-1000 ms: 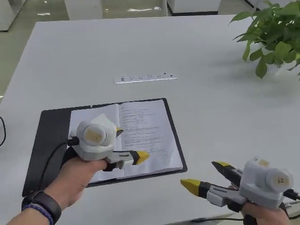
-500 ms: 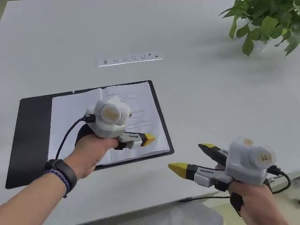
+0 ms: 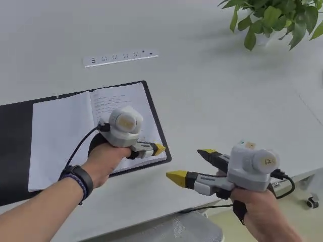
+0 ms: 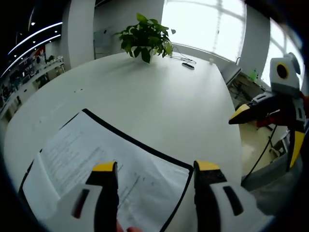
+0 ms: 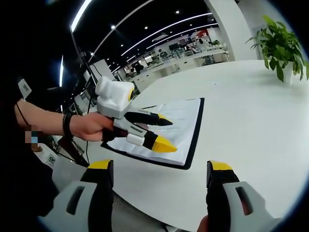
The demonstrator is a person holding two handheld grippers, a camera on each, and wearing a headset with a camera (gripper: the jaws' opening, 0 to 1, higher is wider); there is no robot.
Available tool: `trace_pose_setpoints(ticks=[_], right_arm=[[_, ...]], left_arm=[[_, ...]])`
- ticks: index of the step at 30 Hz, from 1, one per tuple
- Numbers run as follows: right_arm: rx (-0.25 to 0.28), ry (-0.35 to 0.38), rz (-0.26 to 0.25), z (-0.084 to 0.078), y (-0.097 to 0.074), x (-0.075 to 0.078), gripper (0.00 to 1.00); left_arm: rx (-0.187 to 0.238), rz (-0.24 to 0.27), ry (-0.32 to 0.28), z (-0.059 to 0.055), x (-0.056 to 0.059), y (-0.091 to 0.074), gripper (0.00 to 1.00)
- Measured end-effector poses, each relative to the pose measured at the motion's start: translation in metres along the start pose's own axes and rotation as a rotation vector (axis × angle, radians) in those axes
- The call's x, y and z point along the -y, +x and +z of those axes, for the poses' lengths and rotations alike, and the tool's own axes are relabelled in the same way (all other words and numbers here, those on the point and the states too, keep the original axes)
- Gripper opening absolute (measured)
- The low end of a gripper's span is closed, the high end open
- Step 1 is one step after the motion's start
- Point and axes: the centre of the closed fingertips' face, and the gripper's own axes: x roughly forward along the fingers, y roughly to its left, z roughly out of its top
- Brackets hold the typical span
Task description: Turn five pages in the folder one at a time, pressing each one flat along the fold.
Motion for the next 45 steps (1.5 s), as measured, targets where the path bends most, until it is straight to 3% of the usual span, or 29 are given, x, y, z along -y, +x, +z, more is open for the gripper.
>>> trace_pose_setpoints(ticks=[4,10,17,30,40,45], right_arm=[[-0.003,0.007,0.005,0.0,0.0,0.004,0.79],[-0.001,0.018,0.006,0.002,-0.004,0.011,0.79],[0.008,0.054,0.002,-0.001,-0.003,0.018,0.76],[-0.011,0.028,0.047,0.002,0.01,0.012,0.74],[-0.01,0.046,0.075,0.01,0.033,0.02,0.7],[0.001,0.063,0.101,0.019,0.048,0.019,0.67]], left_arm=[[-0.053,0.003,0.012,-0.013,0.004,0.011,0.62],[-0.083,0.008,0.035,-0.024,0.009,0.019,0.63],[-0.075,0.004,0.029,-0.025,0.005,0.016,0.6],[-0.05,-0.025,-0.026,-0.027,0.005,0.01,0.55],[-0.045,-0.018,-0.028,-0.029,0.001,0.008,0.48],[-0.051,0.015,-0.003,-0.033,-0.006,0.007,0.4]])
